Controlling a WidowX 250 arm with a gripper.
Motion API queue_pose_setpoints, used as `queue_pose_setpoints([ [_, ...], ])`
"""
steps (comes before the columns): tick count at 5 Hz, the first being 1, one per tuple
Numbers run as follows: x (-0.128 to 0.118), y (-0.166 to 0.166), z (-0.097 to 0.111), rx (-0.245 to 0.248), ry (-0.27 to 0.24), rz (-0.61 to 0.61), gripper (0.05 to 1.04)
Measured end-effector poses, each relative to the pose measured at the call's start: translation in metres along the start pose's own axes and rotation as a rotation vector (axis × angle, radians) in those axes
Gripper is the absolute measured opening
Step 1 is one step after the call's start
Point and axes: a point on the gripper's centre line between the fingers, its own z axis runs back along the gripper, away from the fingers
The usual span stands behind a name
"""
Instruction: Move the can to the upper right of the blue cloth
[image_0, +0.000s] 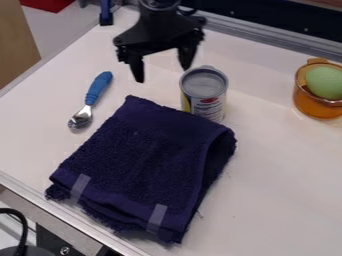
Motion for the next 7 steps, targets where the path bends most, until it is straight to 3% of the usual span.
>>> queue_pose_setpoints([
  [1,0.026,0.005,-0.013,0.064,-0.034,0.204,1.000],
  [2,0.038,0.003,-0.027,0.093,-0.040,0.320,1.000],
  [4,0.043,-0.007,-0.044,0.173,0.025,0.539,1.000],
  [5,0.041,-0.016,-0.047,0.146,0.006,0.543,0.999],
  [7,0.020,-0.030,-0.059,0.181,0.006,0.541,1.000],
])
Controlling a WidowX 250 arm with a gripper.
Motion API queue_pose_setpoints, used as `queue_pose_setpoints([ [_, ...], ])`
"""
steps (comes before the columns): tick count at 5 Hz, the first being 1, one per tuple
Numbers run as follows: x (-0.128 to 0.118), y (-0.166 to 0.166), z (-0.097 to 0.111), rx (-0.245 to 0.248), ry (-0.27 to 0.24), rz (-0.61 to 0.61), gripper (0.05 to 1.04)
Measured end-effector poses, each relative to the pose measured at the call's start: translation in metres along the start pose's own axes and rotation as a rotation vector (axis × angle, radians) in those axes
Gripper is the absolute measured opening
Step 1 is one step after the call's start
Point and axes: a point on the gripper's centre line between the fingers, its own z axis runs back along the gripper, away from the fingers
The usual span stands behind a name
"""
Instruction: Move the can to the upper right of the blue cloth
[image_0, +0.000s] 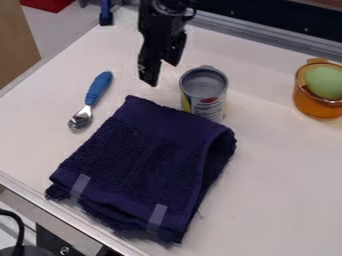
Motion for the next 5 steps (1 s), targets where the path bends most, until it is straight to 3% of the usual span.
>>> queue_pose_setpoints([
  [1,-0.012,-0.002,-0.002,0.025,0.019,-0.011,1.000],
  [5,-0.058,-0.005,0.007,0.035,0.068,0.004,1.000],
])
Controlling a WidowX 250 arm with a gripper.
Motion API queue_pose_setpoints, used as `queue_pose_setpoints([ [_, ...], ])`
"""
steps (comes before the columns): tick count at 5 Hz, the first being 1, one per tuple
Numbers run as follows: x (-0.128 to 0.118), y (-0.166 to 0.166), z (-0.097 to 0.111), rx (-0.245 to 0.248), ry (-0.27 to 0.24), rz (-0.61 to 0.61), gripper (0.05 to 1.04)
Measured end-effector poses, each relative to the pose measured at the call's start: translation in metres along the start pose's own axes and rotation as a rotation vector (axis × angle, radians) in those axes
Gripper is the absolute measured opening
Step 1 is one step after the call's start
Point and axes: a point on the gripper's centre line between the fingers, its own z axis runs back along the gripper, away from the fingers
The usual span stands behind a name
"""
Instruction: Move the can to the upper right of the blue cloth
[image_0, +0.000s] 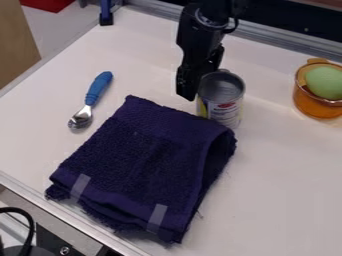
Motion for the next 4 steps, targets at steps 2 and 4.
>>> queue_pose_setpoints([
  [2,-0.034,-0.001,0.006,-0.028,0.022,-0.037,1.000],
  [4,-0.072,0.004,0.020,-0.019,0.048,-0.078,1.000],
])
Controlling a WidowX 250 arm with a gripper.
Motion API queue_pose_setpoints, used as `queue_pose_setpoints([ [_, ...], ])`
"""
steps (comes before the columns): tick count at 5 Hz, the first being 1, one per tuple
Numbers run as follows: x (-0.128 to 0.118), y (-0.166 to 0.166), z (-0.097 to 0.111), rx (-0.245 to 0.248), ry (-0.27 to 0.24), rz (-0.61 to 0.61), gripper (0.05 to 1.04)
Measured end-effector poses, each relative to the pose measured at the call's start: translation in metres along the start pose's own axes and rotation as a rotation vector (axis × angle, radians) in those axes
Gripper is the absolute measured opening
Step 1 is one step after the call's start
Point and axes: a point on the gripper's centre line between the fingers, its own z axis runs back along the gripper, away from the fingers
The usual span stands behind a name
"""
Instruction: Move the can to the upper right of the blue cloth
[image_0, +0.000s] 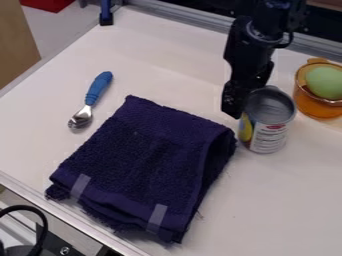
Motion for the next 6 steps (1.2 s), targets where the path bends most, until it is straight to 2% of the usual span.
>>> queue_pose_setpoints([
  [1,-0.014,-0.005,-0.001,0.004,-0.008,-0.021,0.999],
  [3,-0.017,-0.013,-0.006,-0.010,-0.029,-0.007,1.000],
  [4,-0.016,-0.013,-0.007,-0.012,-0.021,-0.019,0.999],
  [5,-0.003,0.002,0.004,-0.030,-0.002,-0.059,0.999],
  [6,0.014,0.013,0.016,-0.081,-0.035,-0.113,1.000],
])
